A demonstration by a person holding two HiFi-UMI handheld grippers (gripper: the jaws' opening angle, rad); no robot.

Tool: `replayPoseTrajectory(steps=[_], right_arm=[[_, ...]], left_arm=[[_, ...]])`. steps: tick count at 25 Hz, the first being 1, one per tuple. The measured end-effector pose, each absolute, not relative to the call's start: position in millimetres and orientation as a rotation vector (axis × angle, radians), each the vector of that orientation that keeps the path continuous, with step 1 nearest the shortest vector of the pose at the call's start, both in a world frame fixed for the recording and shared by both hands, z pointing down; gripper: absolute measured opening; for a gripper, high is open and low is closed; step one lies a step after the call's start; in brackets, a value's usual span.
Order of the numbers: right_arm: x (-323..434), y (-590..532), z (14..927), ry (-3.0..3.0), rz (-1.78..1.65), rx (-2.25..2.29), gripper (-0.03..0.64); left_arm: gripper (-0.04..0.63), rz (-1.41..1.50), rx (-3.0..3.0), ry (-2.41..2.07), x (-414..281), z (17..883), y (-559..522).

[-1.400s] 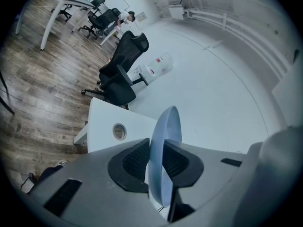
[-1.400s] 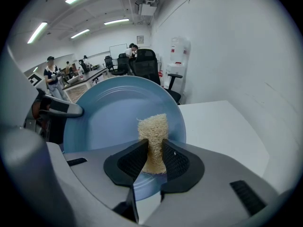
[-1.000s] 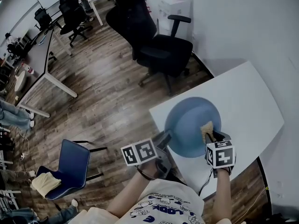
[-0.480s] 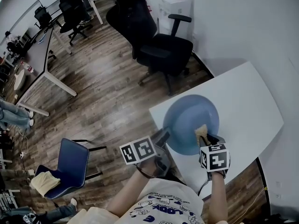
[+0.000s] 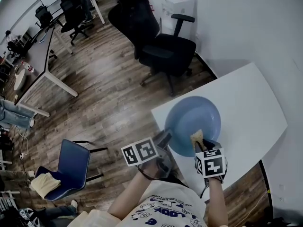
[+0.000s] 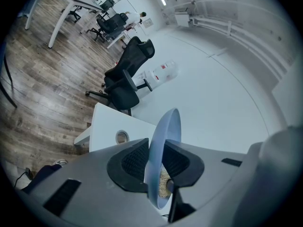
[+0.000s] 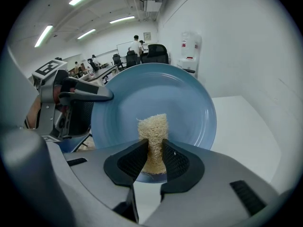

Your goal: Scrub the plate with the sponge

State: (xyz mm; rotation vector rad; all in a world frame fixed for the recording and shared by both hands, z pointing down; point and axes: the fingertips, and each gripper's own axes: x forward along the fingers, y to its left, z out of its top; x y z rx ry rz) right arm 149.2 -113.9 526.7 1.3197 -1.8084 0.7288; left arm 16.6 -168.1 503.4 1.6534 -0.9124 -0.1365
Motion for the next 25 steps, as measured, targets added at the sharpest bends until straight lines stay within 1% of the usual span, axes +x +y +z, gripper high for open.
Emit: replayPoseTrajectory(steps=[9,25], right_arm=[[121.3,-109.8,526.5,-1.858,0.737,1.272,0.099],[85.2,-114.2,514.7,-1.912,0.657,1.219,0.099]], left_arm=[[0.072,-0.147,1.648,-0.91,15.6,505.3,-167.7],[0.072,-0.136,1.653,-0.891,19.7,501.8,-163.6]])
